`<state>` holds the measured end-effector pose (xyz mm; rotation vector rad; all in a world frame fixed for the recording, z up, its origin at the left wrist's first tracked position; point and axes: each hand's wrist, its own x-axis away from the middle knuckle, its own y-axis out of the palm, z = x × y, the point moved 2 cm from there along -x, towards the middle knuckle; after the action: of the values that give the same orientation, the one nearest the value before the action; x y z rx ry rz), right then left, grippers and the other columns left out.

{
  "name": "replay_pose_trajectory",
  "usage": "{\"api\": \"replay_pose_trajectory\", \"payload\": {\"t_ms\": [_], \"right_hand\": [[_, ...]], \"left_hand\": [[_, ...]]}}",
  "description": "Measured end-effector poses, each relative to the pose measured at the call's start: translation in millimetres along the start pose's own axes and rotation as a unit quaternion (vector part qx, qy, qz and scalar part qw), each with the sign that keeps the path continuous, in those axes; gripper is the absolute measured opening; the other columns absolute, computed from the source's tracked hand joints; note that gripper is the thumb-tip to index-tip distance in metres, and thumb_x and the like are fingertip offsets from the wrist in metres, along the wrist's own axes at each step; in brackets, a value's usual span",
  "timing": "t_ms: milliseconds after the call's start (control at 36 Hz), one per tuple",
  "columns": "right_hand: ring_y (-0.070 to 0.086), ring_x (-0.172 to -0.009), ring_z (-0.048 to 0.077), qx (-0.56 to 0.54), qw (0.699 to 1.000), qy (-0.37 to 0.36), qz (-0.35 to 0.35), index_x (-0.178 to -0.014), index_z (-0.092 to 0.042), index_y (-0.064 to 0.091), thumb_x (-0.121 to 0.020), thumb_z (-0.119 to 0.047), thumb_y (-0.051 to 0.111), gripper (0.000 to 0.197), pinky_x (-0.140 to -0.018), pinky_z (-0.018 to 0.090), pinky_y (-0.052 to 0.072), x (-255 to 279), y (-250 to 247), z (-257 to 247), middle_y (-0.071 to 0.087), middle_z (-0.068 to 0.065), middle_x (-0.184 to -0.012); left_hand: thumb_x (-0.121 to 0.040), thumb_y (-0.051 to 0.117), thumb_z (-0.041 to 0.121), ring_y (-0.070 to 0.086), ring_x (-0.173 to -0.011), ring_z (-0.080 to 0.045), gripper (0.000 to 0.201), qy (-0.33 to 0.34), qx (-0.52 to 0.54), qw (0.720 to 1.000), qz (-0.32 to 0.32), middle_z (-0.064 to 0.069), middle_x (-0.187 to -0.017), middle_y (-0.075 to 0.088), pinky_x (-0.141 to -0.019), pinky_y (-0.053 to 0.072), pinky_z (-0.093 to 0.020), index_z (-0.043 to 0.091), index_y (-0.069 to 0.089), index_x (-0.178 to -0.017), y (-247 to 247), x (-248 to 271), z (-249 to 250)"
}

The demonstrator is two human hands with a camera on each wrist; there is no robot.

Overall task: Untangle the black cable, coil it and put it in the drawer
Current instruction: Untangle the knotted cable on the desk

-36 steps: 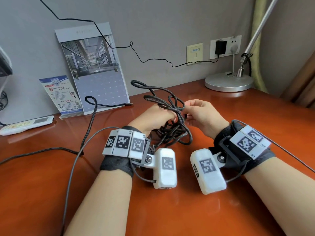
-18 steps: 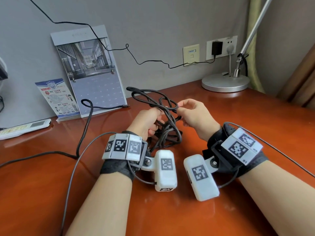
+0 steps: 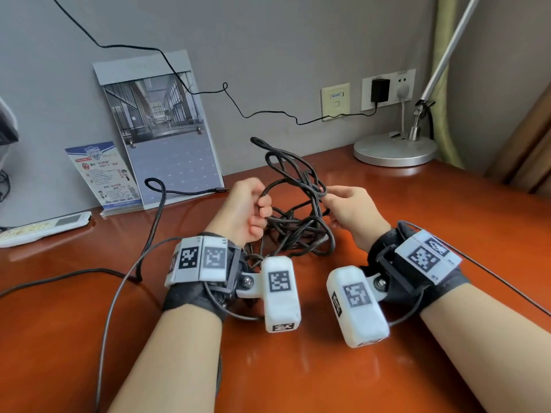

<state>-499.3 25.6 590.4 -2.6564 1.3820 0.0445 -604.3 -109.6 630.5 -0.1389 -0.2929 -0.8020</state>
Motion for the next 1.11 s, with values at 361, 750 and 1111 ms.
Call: {"api": "replay_pose_trajectory", "payload": {"t_ms": [361, 750, 1111], "right_hand": [[0.049, -0.045, 0.012, -0.037, 0.998, 0.04, -0.04, -0.1, -0.004, 0.065, -0.096, -0.009, 0.05, 0.016, -0.04, 0.019, 0.042, 7.7, -4.2, -0.2, 0.058, 0.003, -0.06], [0.044, -0.032, 0.004, -0.034, 0.996, 0.049, -0.074, -0.1, -0.01, 0.065, -0.098, -0.009, 0.044, 0.021, -0.039, 0.017, 0.041, 13.0, -2.1, -4.3, 0.052, -0.008, -0.04], [0.041, -0.053, 0.021, -0.019, 0.997, 0.047, -0.06, -0.098, -0.015, 0.063, -0.096, -0.001, 0.032, 0.034, -0.05, 0.027, 0.034, 10.7, 3.4, -0.3, 0.049, 0.003, -0.056]], "left_hand": [[-0.1, 0.024, 0.025, 0.028, -0.053, -0.009, 0.048, 0.073, -0.088, 0.984, -0.138, 0.009, -0.041, 0.022, -0.06, 0.025, -0.027, 0.018, 0.07, -0.088, 13.8, 9.9, 8.1], [-0.1, 0.039, 0.025, 0.03, -0.035, -0.002, 0.032, 0.028, 0.067, 0.993, -0.09, 0.011, -0.043, 0.04, -0.055, 0.018, -0.02, 0.011, 0.06, -0.08, 4.1, 11.0, 16.6], [-0.093, 0.038, 0.042, 0.017, -0.023, -0.006, 0.046, 0.015, 0.165, 0.977, -0.135, 0.01, -0.031, 0.02, -0.049, 0.041, -0.02, 0.011, 0.057, -0.066, -11.0, 23.3, 25.6]]}}
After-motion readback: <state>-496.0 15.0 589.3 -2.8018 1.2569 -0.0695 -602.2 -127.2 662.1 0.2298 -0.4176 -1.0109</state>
